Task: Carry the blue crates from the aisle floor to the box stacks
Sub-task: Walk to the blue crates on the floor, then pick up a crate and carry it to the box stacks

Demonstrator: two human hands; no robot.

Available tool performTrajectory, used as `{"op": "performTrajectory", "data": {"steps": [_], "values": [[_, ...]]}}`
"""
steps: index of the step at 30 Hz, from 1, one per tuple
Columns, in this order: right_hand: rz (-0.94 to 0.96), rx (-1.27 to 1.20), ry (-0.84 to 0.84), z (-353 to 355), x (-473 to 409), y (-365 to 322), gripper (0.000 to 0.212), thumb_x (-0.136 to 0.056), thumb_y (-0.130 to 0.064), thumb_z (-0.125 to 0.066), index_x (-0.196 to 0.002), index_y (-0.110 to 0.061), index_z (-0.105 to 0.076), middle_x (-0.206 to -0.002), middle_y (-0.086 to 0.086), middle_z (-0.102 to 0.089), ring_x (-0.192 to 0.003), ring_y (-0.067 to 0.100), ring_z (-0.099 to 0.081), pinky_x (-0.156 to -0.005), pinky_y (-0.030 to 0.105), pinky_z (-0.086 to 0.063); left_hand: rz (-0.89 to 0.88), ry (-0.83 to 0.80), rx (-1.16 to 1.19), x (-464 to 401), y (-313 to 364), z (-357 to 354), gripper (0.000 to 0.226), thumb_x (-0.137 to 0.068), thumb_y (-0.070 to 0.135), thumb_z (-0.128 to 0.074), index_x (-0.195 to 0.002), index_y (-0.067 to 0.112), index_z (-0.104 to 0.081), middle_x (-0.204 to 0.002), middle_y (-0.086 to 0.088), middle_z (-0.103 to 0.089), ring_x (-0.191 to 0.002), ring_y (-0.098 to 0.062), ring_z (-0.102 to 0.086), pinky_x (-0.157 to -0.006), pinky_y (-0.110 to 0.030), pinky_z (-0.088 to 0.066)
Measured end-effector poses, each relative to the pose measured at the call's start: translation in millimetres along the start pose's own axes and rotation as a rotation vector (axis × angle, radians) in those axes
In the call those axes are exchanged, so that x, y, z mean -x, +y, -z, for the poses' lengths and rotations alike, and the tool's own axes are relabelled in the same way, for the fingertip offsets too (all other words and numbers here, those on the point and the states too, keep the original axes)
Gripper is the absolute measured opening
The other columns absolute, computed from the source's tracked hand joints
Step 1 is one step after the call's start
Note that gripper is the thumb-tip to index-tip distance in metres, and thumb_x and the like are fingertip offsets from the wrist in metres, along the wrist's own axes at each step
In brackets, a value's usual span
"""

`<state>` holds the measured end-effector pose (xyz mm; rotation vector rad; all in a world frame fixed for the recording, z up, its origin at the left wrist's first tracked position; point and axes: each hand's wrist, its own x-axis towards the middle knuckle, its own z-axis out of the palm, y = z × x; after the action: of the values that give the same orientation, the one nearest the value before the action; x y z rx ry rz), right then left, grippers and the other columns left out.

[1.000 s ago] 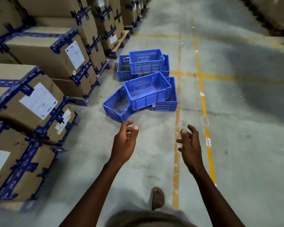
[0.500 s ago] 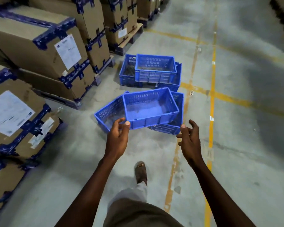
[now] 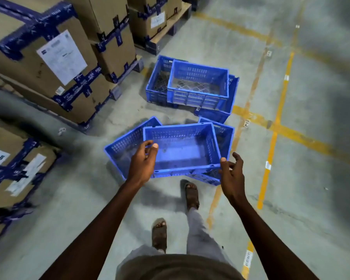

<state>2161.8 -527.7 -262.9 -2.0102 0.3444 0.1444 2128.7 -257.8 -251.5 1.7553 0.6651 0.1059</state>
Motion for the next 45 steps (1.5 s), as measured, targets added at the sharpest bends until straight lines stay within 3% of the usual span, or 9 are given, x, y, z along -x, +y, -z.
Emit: {"op": "performTrajectory", "data": {"steps": [2, 7, 12, 16, 25, 29, 31, 35, 45], "values": [[-0.005, 0.018, -0.018, -4, -45, 2, 0.061, -0.101, -0.052, -0.050, -0.151, -0.023, -0.033, -0.111, 0.003, -0.063, -0.094, 0.024, -0.069, -0.069, 0.020, -0.049, 0.030, 0.036, -0.028, -31, 0, -17, 0.045, -0.078, 0.069, -0.048, -0.104, 0.035, -0.059, -0.098, -0.004, -0.070, -0.092, -0.028, -0.068, -0.089, -0.047, -0.054], [-0.107, 0.049, -0.075, -18, -146, 17, 0.074, -0.091, -0.068, -0.046, -0.149, -0.023, -0.036, -0.114, 0.007, -0.065, -0.098, 0.030, -0.068, -0.084, 0.041, -0.054, 0.181, 0.102, -0.043, -97, -13, -54, 0.049, -0.076, 0.073, -0.048, -0.096, 0.029, -0.059, -0.093, -0.015, -0.067, -0.092, -0.040, -0.065, -0.088, -0.055, -0.053], [-0.188, 0.101, -0.136, -42, -232, 52, 0.070, -0.087, -0.072, -0.045, -0.137, -0.022, -0.049, -0.111, 0.006, -0.066, -0.100, 0.031, -0.068, -0.093, 0.049, -0.052, 0.277, 0.101, -0.019, -162, -45, -82, 0.047, -0.076, 0.071, -0.050, -0.089, 0.028, -0.060, -0.091, -0.005, -0.065, -0.087, -0.023, -0.060, -0.094, -0.054, -0.051], [-0.281, 0.160, -0.164, -71, -292, 100, 0.053, -0.099, -0.056, -0.051, -0.133, -0.015, -0.054, -0.120, 0.012, -0.066, -0.110, 0.032, -0.063, -0.097, 0.044, -0.048, 0.357, 0.082, -0.083, -220, -110, -105, 0.050, -0.079, 0.072, -0.047, -0.080, 0.023, -0.054, -0.081, -0.011, -0.059, -0.077, -0.023, -0.057, -0.080, -0.057, -0.050], [-0.244, 0.363, -0.042, -165, -420, 235, 0.066, -0.090, -0.067, -0.036, -0.088, -0.004, -0.058, -0.098, 0.029, -0.066, -0.095, 0.044, -0.064, -0.074, 0.042, -0.043, 0.530, 0.129, -0.055, -317, -275, -132, 0.037, -0.108, 0.032, -0.034, -0.088, 0.018, -0.062, -0.087, -0.007, -0.064, -0.081, -0.022, -0.060, -0.083, -0.043, -0.051], [-0.331, 0.433, -0.023, -182, -451, 265, 0.072, -0.101, -0.063, -0.033, -0.097, 0.001, -0.066, -0.105, 0.030, -0.066, -0.101, 0.045, -0.062, -0.080, 0.044, -0.045, 0.620, 0.174, -0.166, -343, -328, -120, 0.055, -0.093, 0.066, -0.037, -0.077, 0.019, -0.060, -0.079, -0.010, -0.063, -0.074, -0.032, -0.061, -0.077, -0.052, -0.053], [-0.411, 0.351, -0.081, -185, -461, 278, 0.080, -0.090, -0.081, -0.032, -0.094, -0.008, -0.066, -0.092, 0.024, -0.065, -0.087, 0.040, -0.061, -0.071, 0.042, -0.045, 0.686, 0.157, -0.041, -355, -347, -119, 0.057, -0.091, 0.070, -0.038, -0.077, 0.019, -0.058, -0.063, -0.005, -0.059, -0.054, -0.028, -0.059, -0.056, -0.038, -0.051], [-0.572, 0.064, -0.214, -185, -470, 284, 0.062, -0.090, -0.080, -0.038, -0.075, -0.020, -0.048, -0.058, 0.005, -0.048, -0.047, 0.020, -0.046, -0.046, 0.023, -0.030, 0.813, 0.076, 0.203, -364, -349, -128, 0.062, -0.095, 0.070, -0.028, -0.073, 0.016, -0.047, -0.045, 0.002, -0.048, -0.033, -0.011, -0.041, -0.039, -0.016, -0.032], [-0.511, 0.075, -0.287, -133, -431, 174, 0.063, -0.098, -0.068, -0.039, -0.065, -0.014, -0.049, -0.046, 0.001, -0.046, -0.035, 0.016, -0.042, -0.038, 0.025, -0.034, 0.746, 0.216, 0.123, -314, -261, -98, 0.063, -0.093, 0.073, -0.033, -0.064, 0.018, -0.044, -0.039, 0.005, -0.038, -0.034, -0.012, -0.033, -0.037, -0.019, -0.026]]}}
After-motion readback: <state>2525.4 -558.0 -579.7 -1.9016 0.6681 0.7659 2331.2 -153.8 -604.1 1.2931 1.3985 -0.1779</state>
